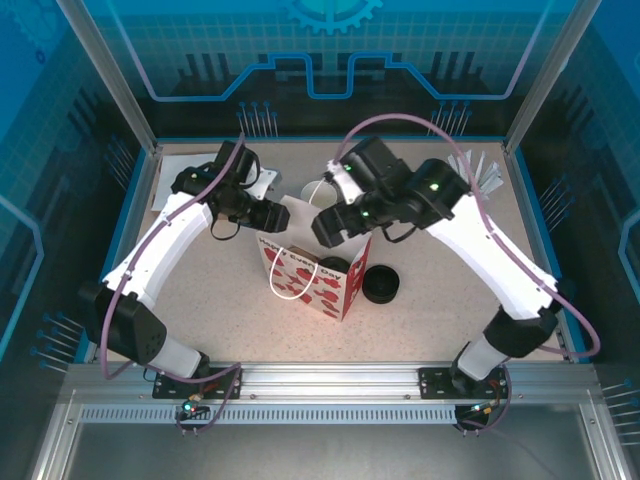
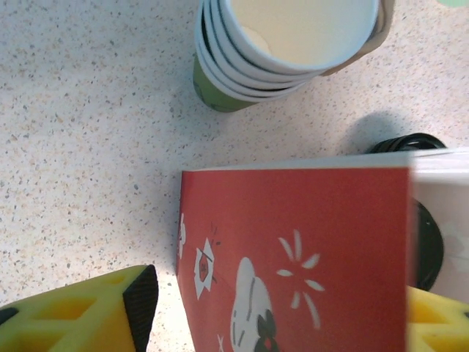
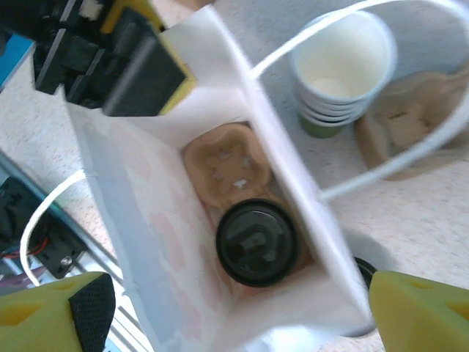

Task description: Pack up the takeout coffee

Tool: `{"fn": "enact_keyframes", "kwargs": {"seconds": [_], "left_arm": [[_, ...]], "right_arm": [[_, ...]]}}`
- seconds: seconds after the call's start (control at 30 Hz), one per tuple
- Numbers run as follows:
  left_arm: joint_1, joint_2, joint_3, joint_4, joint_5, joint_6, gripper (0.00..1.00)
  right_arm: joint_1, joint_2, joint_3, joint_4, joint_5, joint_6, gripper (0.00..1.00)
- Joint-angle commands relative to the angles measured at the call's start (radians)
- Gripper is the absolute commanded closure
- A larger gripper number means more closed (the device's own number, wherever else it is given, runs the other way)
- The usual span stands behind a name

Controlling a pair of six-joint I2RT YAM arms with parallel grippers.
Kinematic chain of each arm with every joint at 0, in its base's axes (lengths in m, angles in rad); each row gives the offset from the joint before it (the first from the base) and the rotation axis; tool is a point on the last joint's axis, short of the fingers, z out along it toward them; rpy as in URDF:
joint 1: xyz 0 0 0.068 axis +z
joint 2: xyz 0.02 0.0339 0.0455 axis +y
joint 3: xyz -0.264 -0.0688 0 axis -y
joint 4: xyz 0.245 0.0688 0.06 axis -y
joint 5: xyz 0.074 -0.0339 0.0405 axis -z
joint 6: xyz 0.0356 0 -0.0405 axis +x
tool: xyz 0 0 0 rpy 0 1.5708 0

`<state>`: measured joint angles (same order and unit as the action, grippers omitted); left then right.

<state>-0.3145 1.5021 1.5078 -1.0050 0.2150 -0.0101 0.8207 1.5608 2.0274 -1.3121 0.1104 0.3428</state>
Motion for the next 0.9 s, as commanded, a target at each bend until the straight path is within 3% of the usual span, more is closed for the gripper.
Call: {"fn": "enact_keyframes", "kwargs": {"seconds": [0.0, 0.23, 0.37, 0.63, 0.87], "left_arm": [[0.003, -0.033, 0.065, -0.018, 0.055, -0.034, 0.31], [0.057, -0.135, 0.101, 0.021, 0.084, -0.105, 0.2], [0.084, -0.242, 0.066, 0.05, 0.05, -0.121, 0.16], [0.088, -0.417, -0.052, 0.032, -0.056, -0.087, 0.13], [0.089, -0.47, -0.103, 0.029, -0.101, -0.079, 0.12]], "right_arm": [[-0.064, -0.085, -0.024, -0.078, 0.126, 0.017, 0.11], [-0.287, -0.201, -0.248, -0.084, 0.308, 0.0, 0.21], [-0.385, -0.212, -0.366, 0.001, 0.372, -0.042, 0.24], [-0.549, -0.134, -0.426, 0.166, 0.449, -0.121, 0.41], [-0.668, -0.079, -0.44, 0.297, 0.392, -0.128, 0.52]]}}
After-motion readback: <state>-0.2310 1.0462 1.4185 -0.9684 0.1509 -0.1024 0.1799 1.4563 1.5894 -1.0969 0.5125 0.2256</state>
